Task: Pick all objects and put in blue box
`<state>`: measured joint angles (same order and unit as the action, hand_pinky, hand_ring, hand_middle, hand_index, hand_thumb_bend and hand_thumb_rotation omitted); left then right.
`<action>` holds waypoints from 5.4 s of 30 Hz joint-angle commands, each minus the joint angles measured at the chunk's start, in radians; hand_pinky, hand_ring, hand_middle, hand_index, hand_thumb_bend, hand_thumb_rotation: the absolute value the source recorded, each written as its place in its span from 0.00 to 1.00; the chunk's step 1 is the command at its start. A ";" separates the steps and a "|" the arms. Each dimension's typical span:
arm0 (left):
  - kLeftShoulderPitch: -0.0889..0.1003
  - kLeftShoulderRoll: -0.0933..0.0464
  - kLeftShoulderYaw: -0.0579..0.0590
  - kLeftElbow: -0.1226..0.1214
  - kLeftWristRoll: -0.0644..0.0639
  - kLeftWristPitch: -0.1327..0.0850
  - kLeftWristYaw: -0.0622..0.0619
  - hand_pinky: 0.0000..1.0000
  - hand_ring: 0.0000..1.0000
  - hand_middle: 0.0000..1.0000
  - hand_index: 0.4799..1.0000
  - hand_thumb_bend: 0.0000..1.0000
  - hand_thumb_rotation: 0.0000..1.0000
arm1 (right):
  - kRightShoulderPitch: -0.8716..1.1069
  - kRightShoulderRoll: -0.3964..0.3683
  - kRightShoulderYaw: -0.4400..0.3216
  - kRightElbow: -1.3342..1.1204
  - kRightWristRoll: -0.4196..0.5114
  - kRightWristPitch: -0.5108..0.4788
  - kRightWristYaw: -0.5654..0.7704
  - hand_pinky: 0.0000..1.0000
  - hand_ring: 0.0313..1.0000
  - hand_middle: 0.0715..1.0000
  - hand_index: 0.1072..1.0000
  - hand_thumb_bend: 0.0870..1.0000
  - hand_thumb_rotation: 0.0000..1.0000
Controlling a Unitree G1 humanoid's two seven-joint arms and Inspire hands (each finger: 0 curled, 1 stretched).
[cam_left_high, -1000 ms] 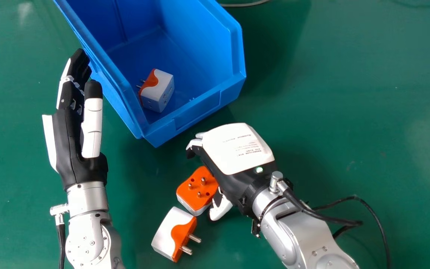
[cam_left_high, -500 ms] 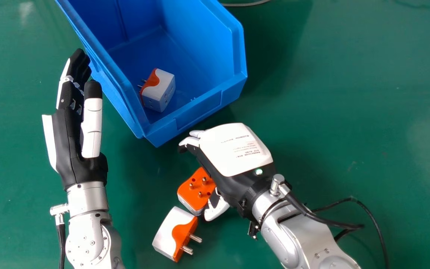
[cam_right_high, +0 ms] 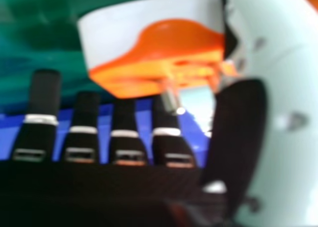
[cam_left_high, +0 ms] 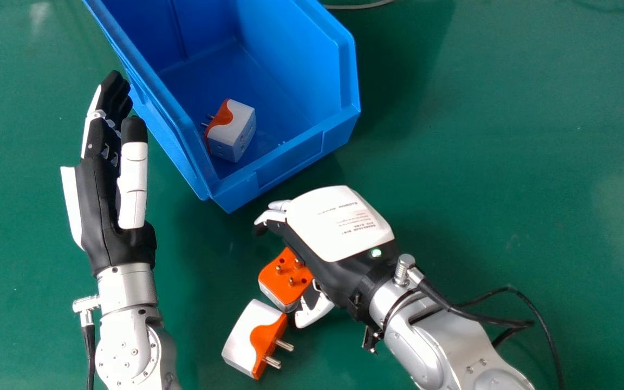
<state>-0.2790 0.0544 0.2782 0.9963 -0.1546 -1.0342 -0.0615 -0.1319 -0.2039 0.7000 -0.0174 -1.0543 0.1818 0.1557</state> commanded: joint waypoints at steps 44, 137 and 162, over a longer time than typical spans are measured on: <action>0.003 0.000 -0.005 -0.011 0.009 -0.021 -0.007 0.92 0.93 0.91 0.75 0.79 0.80 | 0.012 0.054 -0.028 0.020 0.074 0.001 -0.077 0.19 0.38 0.46 0.47 0.47 0.00; -0.025 0.020 -0.008 -0.009 0.050 -0.011 0.051 0.90 0.92 0.91 0.74 0.82 0.79 | -0.720 0.234 -0.111 1.206 0.183 -0.540 -0.993 0.30 0.42 0.48 0.45 0.45 0.00; -0.027 0.016 -0.003 0.006 0.044 -0.018 0.049 0.90 0.92 0.91 0.74 0.82 0.80 | -0.750 0.232 -0.040 1.264 0.176 -0.459 -1.026 0.31 0.42 0.46 0.48 0.45 0.00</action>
<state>-0.2957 0.0668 0.2799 1.0013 -0.1190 -1.0343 -0.0149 -0.8695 0.0342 0.6456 1.2476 -0.8662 -0.2975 -0.8590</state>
